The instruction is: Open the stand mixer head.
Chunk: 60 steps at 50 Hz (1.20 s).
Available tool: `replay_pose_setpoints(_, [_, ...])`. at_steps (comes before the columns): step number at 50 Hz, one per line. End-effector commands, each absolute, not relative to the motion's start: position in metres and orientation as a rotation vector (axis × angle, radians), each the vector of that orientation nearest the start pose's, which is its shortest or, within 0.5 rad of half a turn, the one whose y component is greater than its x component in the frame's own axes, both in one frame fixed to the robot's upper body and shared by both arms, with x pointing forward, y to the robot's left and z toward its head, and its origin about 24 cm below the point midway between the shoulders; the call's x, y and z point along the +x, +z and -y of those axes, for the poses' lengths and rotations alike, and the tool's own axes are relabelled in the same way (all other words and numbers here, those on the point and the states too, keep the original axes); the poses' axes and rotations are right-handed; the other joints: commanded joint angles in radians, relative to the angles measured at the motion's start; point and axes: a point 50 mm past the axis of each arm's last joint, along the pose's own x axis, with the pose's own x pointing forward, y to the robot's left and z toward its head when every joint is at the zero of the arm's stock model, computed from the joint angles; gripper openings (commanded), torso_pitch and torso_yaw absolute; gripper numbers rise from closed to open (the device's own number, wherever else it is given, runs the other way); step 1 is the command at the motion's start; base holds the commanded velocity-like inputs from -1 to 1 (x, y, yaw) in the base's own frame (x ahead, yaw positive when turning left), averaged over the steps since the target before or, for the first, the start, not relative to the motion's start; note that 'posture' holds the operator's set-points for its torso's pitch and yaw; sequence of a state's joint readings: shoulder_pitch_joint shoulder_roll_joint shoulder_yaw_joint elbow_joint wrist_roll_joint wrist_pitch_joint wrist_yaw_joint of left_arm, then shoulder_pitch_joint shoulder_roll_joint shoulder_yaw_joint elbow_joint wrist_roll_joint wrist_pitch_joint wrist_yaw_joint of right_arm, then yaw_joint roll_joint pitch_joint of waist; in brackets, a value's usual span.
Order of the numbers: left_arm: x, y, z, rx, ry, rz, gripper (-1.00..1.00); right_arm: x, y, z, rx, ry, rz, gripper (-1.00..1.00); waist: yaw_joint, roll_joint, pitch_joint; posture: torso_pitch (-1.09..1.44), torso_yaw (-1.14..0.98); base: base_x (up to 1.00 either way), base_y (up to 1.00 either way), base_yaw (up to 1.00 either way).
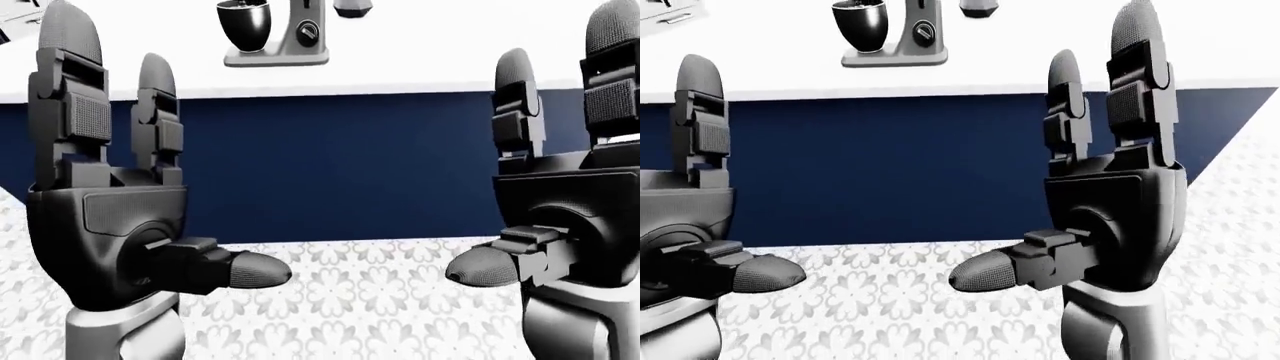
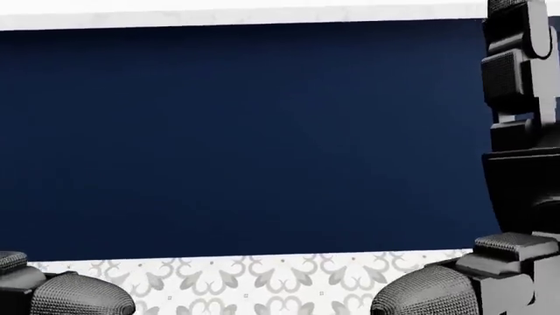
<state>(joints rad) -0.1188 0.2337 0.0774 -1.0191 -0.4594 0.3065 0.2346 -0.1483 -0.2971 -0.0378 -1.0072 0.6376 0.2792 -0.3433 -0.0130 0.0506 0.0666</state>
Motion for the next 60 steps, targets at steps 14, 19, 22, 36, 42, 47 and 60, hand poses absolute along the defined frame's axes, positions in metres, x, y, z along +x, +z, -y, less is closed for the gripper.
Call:
replay_pose_setpoints(14, [0.1672,0.2559,-0.1547,-0.203,-0.129,0.844,1.00,0.1644,0.2614,0.1483,0.334,0.232,0.836,1.00,-0.004,-0.139,0.005,0.00,0.00,0.00,0.62,0.00])
replay_pose_setpoints(19, [0.1669,0.2561,-0.1547,-0.204,-0.131,0.845,1.00,0.1650,0.2626,0.1497,0.346,0.223,0.836,1.00,0.003,0.012,-0.023,0.00,0.00,0.00,0.20,0.00])
replay_pose_setpoints(22, [0.1669,0.2563,-0.1547,-0.204,-0.132,0.846,1.00,0.1652,0.2625,0.1499,0.346,0.219,0.835,1.00,0.012,-0.097,0.020,0.00,0.00,0.00,1.00,0.00])
replay_pose_setpoints(36, [0.1670,0.2562,-0.1551,-0.203,-0.131,0.844,1.00,0.1647,0.2647,0.1509,0.351,0.213,0.844,1.00,0.018,-0.061,-0.019,0.00,0.00,0.00,0.34,0.00])
replay_pose_setpoints(42, [0.1670,0.2549,-0.1550,-0.201,-0.133,0.841,1.00,0.1669,0.2623,0.1484,0.337,0.209,0.820,1.00,0.035,-0.083,-0.042,0.00,0.00,0.00,0.00,0.00])
replay_pose_setpoints(47, [0.1670,0.2550,-0.1550,-0.201,-0.133,0.842,1.00,0.1659,0.2642,0.1513,0.346,0.195,0.846,1.00,0.032,-0.075,-0.049,0.00,0.00,0.00,0.00,0.00])
replay_pose_setpoints(60, [0.1670,0.2547,-0.1545,-0.200,-0.134,0.842,1.00,0.1635,0.2644,0.1524,0.364,0.205,0.867,1.00,0.009,-0.009,-0.041,0.00,0.00,0.39,0.00,0.00])
